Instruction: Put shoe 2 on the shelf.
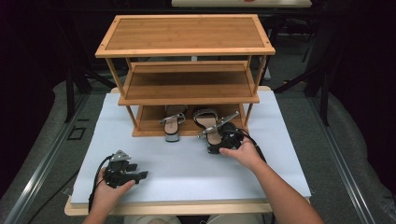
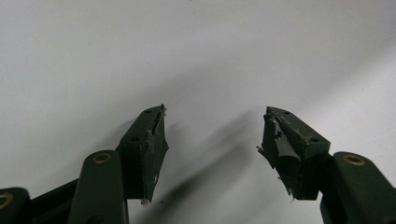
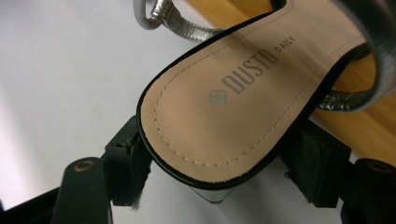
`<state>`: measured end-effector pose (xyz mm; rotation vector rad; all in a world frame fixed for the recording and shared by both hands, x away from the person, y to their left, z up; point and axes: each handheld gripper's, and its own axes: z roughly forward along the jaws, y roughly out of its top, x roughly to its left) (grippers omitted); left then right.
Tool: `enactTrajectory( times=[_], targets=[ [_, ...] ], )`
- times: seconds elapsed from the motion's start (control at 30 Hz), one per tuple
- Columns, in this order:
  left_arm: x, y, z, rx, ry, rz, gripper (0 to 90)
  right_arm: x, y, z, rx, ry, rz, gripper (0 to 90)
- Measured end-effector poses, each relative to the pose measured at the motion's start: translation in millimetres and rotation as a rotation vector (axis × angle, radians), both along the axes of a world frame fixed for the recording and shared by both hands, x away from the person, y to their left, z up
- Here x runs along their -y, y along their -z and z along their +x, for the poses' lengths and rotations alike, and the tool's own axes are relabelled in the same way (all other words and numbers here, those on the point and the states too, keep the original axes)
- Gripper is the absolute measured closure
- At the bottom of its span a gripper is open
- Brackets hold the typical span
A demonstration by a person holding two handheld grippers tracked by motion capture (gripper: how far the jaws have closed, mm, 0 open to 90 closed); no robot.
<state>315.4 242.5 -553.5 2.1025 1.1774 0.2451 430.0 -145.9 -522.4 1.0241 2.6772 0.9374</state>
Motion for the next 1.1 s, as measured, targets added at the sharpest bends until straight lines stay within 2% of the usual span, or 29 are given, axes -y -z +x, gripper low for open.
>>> enactTrajectory(
  times=[0.03, 0.07, 0.1, 0.13, 0.17, 0.2, 0.23, 0.27, 0.33, 0.43, 0.7, 0.8, 0.83, 0.87, 0.97, 1.0, 1.03, 1.07, 1.1],
  targets=[
    [0.1, -0.1, 0.0, -0.001, -0.001, -0.001, 39.6, -1.4, 0.7, 3.9, -0.009, -0.013, 0.022, 29.1],
    [0.0, -0.3, 0.1, 0.000, 0.003, 0.000, 39.6, -3.9, -1.1, 5.5, 0.011, 0.016, -0.030, 29.1],
    [0.0, -0.6, -0.1, 0.000, 0.004, 0.001, 39.6, -5.6, -1.2, 7.9, 0.013, 0.022, -0.028, 29.1],
    [0.0, -0.7, -0.1, 0.000, 0.004, -0.001, 39.6, -6.4, 0.4, 11.5, -0.007, 0.000, 0.022, 29.1],
    [0.0, -0.7, -0.1, 0.000, 0.004, -0.004, 39.6, -7.4, 0.8, 13.9, -0.014, -0.010, 0.032, 29.1],
    [-0.2, -0.7, 0.1, -0.001, 0.005, -0.004, 39.6, -9.3, -0.6, 14.3, 0.009, 0.020, -0.020, 29.1],
    [-0.3, -0.5, 0.2, -0.004, 0.004, -0.006, 39.6, -9.6, 1.6, 17.1, -0.005, -0.005, 0.035, 29.2],
    [0.0, 0.3, 0.5, 0.000, 0.000, -0.008, 39.7, -10.3, 2.4, 18.9, -0.017, -0.015, 0.063, 29.1],
    [-0.4, 0.2, 1.0, -0.006, -0.001, -0.012, 39.7, -13.5, 0.1, 19.7, 0.020, 0.029, -0.018, 29.1],
    [0.2, 0.1, 1.1, -0.006, -0.003, -0.014, 39.6, -14.8, 0.1, 24.8, 0.014, 0.017, 0.018, 29.2],
    [0.6, 0.0, 1.2, -0.007, 0.006, -0.012, 39.7, -21.6, -5.0, 34.0, 0.027, 0.034, -0.008, 29.2],
    [0.7, -0.3, 0.8, -0.005, 0.006, -0.008, 39.7, -23.3, -1.6, 38.5, 0.024, 0.040, -0.003, 29.4],
    [0.7, -0.1, 0.9, -0.005, 0.007, -0.009, 39.6, -23.5, 0.3, 39.9, 0.016, 0.047, -0.016, 29.5],
    [0.7, 0.0, 0.9, -0.005, 0.006, -0.009, 39.6, -20.9, -2.6, 41.9, -0.037, 0.034, -0.092, 29.5],
    [1.0, 0.3, 1.1, -0.006, 0.004, -0.013, 39.6, -18.0, -2.1, 42.6, -0.046, 0.037, -0.086, 29.5],
    [1.3, 0.3, 1.4, -0.004, 0.004, -0.012, 39.6, -20.9, 5.8, 41.6, 0.019, 0.069, 0.004, 29.5],
    [1.8, 0.3, 2.3, 0.000, 0.006, -0.010, 39.6, -18.1, -1.8, 42.1, -0.051, 0.034, -0.074, 29.5],
    [2.6, 0.5, 3.3, -0.001, 0.005, -0.014, 39.6, -21.2, 6.0, 40.8, 0.022, 0.078, 0.007, 29.4],
    [3.2, 0.5, 4.5, -0.002, 0.007, -0.015, 39.6, -21.2, 5.5, 40.4, 0.018, 0.084, 0.009, 29.0]
  ],
)
